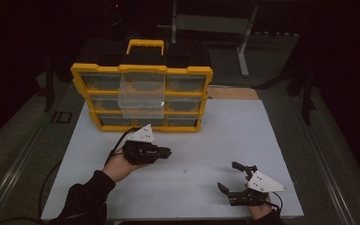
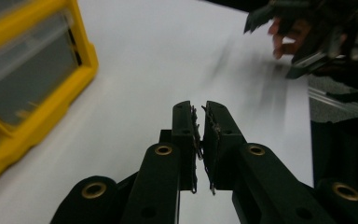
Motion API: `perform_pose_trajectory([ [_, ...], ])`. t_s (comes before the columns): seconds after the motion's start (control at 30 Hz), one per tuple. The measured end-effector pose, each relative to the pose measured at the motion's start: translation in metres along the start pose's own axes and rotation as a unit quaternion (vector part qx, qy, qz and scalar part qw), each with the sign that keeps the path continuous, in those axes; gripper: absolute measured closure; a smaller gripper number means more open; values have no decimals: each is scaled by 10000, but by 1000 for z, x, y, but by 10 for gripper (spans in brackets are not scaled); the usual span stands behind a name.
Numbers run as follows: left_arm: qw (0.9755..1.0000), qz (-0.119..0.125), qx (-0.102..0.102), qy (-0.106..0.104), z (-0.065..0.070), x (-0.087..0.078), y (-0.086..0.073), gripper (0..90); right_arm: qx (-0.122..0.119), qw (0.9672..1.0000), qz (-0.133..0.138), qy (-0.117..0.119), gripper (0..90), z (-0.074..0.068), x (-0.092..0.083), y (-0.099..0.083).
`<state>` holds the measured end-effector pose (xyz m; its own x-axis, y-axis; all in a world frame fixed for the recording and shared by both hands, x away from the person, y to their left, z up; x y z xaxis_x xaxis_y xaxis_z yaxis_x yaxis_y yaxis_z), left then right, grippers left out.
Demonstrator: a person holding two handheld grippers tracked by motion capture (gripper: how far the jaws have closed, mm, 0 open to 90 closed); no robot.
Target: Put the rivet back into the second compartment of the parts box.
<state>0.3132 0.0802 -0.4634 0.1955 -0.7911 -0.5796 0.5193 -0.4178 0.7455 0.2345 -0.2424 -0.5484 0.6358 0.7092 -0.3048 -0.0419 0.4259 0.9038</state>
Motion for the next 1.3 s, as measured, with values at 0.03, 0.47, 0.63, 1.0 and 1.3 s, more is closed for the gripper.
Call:
perform_pose_trajectory([
  [0.03, 10000, 0, 0, 0, 0, 0, 0, 818, 0, 10000, 0, 0, 111, 0, 0, 0],
  [0.47, 9989, 273, 388, -4, 12, -70, 43, 818, -11, 10000, 4, 11, 111, -1, 1, 0],
  [0.63, 9981, 338, 515, 15, 16, -91, 59, 819, 8, 10000, 0, 12, 111, -1, 1, 0],
  [1.0, 9953, 546, 800, 83, 20, -131, 96, 818, 24, 10000, 1, 29, 111, -1, 2, -1],
  [1.3, 9933, 706, 891, 216, 12, -148, 126, 817, 31, 10000, 6, 35, 111, -1, 2, -1],
])
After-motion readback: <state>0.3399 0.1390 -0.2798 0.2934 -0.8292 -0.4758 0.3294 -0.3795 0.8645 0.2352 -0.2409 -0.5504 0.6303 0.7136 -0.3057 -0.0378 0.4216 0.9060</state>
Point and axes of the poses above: each handheld gripper's, and its own axes: x roughly forward along the jaws, y roughly out of its top, z roughly to its right, the point moved 4 cm from there along x, roughly forward along the jaws, and after that the axes turned 15 degrees about -x, right-handed, at the moved point
